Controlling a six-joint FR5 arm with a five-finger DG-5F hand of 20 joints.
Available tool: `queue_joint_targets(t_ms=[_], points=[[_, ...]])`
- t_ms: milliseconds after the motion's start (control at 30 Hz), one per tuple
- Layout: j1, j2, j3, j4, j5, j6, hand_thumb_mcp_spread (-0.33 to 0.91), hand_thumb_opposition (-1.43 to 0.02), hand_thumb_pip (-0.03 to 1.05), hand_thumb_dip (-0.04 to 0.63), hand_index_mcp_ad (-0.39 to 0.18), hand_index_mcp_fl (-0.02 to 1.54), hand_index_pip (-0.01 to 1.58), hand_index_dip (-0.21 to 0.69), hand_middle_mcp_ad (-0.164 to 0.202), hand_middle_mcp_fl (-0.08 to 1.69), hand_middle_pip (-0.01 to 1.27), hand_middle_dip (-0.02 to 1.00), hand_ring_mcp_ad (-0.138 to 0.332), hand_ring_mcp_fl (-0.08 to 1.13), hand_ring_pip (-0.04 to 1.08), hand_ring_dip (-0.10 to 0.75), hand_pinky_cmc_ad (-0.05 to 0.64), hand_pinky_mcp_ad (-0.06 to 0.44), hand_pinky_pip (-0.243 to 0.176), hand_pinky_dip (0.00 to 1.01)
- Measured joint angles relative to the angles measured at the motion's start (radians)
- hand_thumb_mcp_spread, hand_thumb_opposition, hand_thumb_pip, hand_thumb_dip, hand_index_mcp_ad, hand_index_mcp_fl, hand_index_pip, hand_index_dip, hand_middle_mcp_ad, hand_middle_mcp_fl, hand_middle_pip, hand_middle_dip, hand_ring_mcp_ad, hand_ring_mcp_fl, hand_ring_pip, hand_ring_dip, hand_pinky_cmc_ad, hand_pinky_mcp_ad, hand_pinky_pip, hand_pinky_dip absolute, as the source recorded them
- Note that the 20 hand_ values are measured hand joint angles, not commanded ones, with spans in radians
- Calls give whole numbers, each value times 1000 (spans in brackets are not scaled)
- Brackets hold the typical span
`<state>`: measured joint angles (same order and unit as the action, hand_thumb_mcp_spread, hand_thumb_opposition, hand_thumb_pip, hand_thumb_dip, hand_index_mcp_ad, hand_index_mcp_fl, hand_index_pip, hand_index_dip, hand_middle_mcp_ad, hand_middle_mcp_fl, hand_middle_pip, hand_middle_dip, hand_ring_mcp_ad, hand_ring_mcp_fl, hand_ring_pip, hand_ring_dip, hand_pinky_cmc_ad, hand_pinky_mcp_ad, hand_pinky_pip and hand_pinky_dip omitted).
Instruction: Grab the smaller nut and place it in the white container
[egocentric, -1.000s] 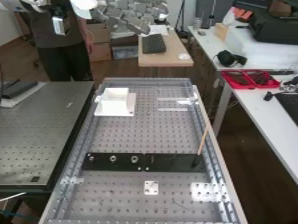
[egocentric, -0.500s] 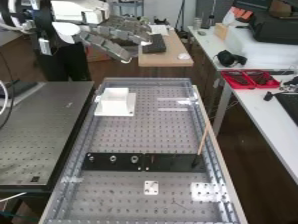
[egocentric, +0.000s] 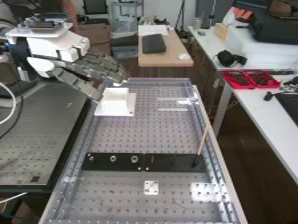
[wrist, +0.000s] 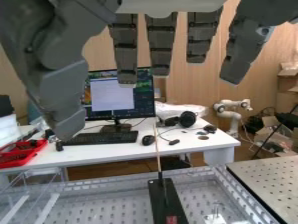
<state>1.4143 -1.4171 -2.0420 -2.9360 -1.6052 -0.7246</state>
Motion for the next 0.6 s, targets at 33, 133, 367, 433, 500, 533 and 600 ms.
queue_joint_targets(t_ms=[33, 133, 367, 433, 500, 533, 600], points=[[-8, 2, -12, 9, -7, -3, 291, -787, 717, 108, -72, 152, 571, 154, 91, 134, 129, 236, 188, 0, 103, 127, 435, 354, -44, 307], [-16, 7, -36, 32, -14, -10, 291, -785, 721, 108, -73, 138, 689, 138, 91, 131, 129, 236, 185, 0, 103, 127, 435, 354, -44, 302], [-24, 14, -87, 89, 4, -24, 298, -801, 731, 126, -94, 66, 963, 108, 84, 131, 126, 236, 187, 0, 103, 127, 412, 353, -47, 284], [-22, 13, -104, 112, 24, -31, 298, -801, 731, 126, -87, 63, 1045, 108, 89, 134, 126, 236, 187, 0, 103, 127, 417, 353, -44, 284], [-18, 11, -115, 127, 39, -38, 295, -801, 742, 126, -89, 23, 1103, 108, 87, 134, 126, 236, 187, 0, 103, 127, 417, 349, -47, 284], [-15, 7, -121, 136, 50, -43, 298, -801, 789, 126, -87, 17, 1143, 108, 87, 131, 126, 236, 183, 0, 103, 127, 414, 346, -47, 284], [-13, -2, -127, 146, 55, -47, 300, -801, 808, 126, -98, 21, 1222, 108, 86, 134, 126, 236, 183, 0, 103, 127, 405, 346, -44, 284]])
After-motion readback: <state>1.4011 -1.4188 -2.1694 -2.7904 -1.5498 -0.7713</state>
